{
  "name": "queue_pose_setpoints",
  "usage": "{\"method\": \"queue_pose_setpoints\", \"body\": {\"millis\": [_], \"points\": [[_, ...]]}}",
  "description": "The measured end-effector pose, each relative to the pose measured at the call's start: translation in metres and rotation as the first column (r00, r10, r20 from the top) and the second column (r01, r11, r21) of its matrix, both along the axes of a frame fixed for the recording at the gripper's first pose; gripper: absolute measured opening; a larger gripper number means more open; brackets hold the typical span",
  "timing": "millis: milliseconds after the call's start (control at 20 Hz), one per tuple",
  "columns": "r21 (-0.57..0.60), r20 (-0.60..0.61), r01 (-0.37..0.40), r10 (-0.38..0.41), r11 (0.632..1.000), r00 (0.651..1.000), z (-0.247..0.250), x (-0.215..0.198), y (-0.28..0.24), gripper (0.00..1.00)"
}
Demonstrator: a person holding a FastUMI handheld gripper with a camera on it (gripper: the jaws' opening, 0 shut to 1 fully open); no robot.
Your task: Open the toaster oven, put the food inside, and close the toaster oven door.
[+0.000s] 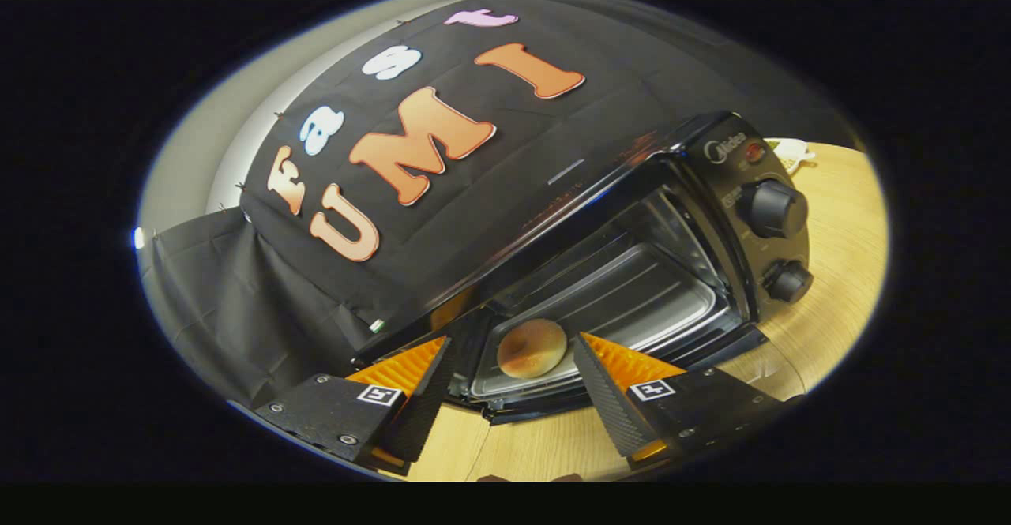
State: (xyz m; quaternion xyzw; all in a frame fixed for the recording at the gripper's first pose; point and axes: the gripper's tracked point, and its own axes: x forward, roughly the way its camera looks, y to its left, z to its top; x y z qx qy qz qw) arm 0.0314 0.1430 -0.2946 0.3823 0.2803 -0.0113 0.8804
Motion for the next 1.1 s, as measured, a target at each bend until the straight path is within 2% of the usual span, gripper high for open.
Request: {"method": "queue_pose_setpoints", "body": {"millis": [400, 550, 750, 900, 1100], "points": [[-0.031, -0.022, -0.109, 0.108, 0.994, 0.994, 0.034, -0.074, 0.004, 0.92], [-0.053, -0.066, -0.161, 0.158, 0.985, 0.985, 0.03, -0.108, 0.004, 0.92], [-0.102, -0.14, -0.267, 0.252, 0.958, 0.958, 0.019, -0.151, 0.01, 0.92], [-0.136, -0.24, -0.356, 0.318, 0.925, 0.917, -0.004, -0.185, 0.012, 0.92], [-0.208, -0.322, -0.402, 0.325, 0.892, 0.889, -0.024, -0.206, -0.005, 0.91]]}}
